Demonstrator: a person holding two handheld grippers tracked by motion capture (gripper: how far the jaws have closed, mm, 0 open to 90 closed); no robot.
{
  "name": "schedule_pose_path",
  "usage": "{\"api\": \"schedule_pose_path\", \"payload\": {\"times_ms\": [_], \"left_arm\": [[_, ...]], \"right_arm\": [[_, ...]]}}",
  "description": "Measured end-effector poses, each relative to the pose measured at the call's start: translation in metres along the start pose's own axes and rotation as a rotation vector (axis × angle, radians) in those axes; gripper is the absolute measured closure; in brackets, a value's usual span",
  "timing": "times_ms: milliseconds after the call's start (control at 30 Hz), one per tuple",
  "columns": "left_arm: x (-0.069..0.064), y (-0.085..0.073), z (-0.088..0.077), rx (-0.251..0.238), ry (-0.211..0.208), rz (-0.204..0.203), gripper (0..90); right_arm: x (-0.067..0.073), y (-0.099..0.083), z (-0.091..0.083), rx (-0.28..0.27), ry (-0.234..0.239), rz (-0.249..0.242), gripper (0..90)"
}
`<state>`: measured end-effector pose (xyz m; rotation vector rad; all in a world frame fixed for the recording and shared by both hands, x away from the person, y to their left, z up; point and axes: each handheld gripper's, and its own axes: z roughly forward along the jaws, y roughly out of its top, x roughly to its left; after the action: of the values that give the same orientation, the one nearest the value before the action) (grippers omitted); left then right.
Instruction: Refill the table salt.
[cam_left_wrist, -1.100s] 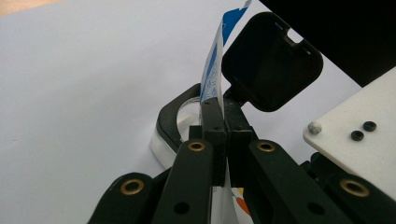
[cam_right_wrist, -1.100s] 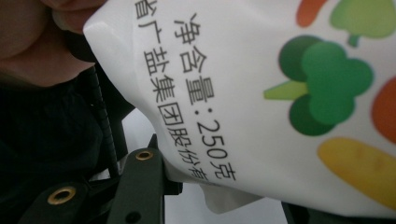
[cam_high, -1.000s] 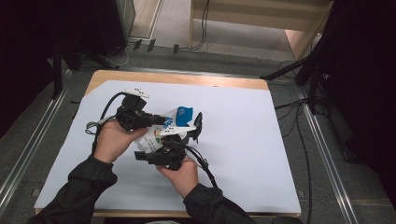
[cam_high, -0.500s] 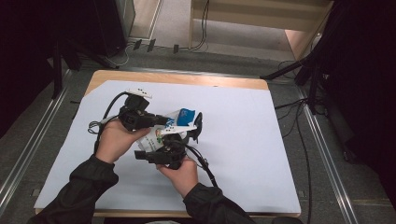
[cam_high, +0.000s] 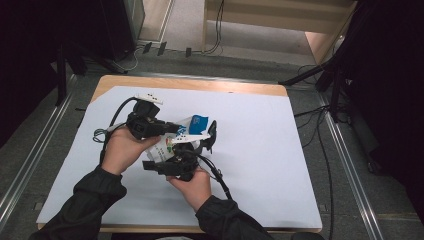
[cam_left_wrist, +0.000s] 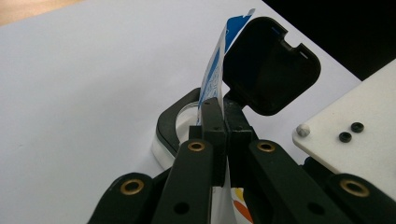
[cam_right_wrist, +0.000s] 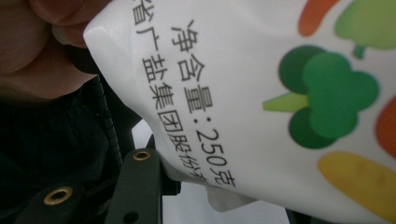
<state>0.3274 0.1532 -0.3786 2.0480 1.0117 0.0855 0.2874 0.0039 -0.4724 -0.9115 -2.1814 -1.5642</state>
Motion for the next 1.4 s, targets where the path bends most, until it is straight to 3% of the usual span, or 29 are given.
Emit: {"api": "schedule_pose_path", "payload": {"times_ms": [1067,1400], "left_arm": [[0.0010,0.0012,-0.0012,0.022,-0.001,-0.008,90.0],[0.0078,-0.0074,-0.0029,0.028,-0.023,-0.013,90.0]], "right_arm": [[0.0036,0.0008,0.0041,0.008,0.007,-0.027,55.2],[-0.0002,-0.0056,0.0067,0.024,-0.026,-0.056,54.6]]}}
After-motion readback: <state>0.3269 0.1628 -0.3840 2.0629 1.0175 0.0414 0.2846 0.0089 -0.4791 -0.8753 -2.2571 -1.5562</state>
